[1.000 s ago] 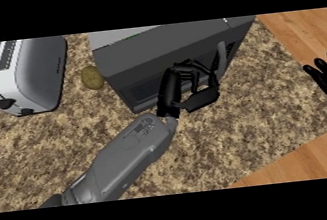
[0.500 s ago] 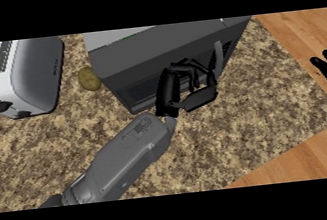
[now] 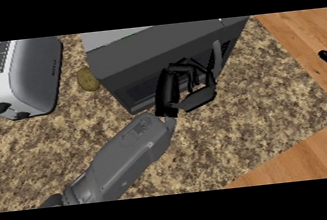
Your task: Pick up the milk, place it into the microwave and close the microwave
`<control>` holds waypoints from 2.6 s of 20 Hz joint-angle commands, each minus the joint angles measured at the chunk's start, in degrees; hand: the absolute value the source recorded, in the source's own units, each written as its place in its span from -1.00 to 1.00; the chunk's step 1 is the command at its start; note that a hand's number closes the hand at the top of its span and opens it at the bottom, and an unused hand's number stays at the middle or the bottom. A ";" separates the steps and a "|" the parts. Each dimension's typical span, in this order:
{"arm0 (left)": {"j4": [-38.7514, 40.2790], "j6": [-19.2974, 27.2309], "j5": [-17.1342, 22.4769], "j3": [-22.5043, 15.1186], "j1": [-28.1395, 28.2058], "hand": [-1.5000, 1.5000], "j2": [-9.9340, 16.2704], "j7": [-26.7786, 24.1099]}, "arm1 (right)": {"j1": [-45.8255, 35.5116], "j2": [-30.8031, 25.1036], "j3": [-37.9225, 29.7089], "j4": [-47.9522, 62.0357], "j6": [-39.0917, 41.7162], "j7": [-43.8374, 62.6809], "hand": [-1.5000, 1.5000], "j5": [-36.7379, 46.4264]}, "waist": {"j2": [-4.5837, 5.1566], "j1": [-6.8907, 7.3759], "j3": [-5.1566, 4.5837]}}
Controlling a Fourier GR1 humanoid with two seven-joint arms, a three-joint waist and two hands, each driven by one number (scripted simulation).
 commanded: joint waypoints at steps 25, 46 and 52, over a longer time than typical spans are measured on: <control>6.76 -1.90 7.18 0.61 -5.60 1.00 0.03 -5.50 | -2.55 -4.83 -0.81 -1.43 1.86 5.57 -1.00 -9.63 | 1.19 -0.57 0.15; 9.09 -2.44 10.41 -0.86 -5.54 1.00 0.03 -9.62 | -3.03 -8.79 -0.89 -2.03 4.94 8.21 -1.00 -15.32 | 1.44 -0.58 0.12; 12.13 -1.14 9.27 -4.54 -6.99 1.00 0.03 -7.55 | -3.60 -9.20 -0.38 -2.29 6.30 8.43 -1.00 -18.86 | 0.84 -0.60 0.40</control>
